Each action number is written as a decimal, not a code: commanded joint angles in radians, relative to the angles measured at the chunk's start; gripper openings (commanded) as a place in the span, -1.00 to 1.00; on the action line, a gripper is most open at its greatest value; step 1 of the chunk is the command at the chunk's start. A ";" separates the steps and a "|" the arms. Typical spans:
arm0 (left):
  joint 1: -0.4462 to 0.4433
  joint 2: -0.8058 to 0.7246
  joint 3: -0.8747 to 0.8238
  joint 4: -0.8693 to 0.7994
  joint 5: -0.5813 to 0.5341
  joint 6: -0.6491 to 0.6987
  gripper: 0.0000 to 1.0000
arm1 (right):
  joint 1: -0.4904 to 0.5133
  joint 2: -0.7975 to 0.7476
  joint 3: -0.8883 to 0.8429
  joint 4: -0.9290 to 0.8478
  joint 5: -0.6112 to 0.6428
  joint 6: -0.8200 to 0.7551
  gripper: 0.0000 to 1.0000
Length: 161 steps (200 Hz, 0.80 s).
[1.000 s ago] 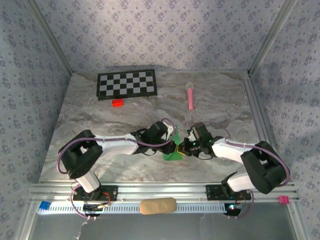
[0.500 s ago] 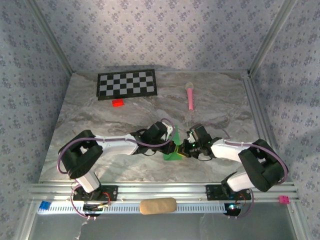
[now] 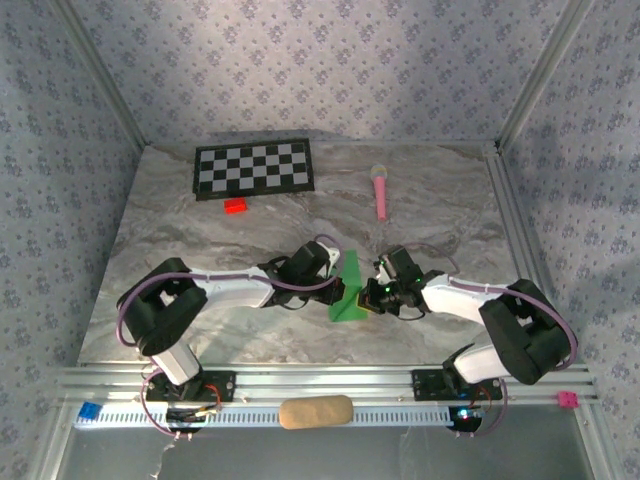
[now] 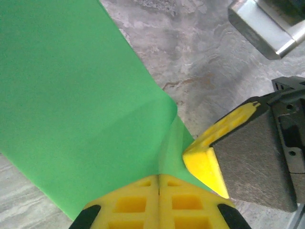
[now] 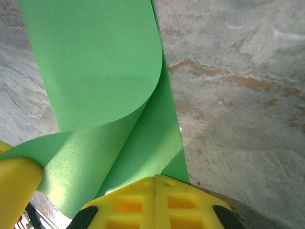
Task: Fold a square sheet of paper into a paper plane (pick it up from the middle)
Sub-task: Fold the triangle a second time at the center of the table.
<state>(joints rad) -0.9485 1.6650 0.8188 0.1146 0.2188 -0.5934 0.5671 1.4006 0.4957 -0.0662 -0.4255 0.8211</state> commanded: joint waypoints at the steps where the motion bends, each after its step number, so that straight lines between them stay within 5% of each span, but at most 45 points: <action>1: 0.010 0.031 -0.002 0.012 -0.026 0.025 -1.00 | -0.007 0.012 0.001 -0.088 0.056 -0.019 -1.00; 161: 0.029 0.067 0.045 -0.049 -0.085 0.103 -0.98 | -0.008 0.016 0.009 -0.092 0.054 -0.027 -1.00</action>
<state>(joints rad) -0.9245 1.7210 0.8333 0.0792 0.1436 -0.5091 0.5671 1.4006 0.5030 -0.0826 -0.4198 0.8173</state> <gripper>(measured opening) 0.063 0.051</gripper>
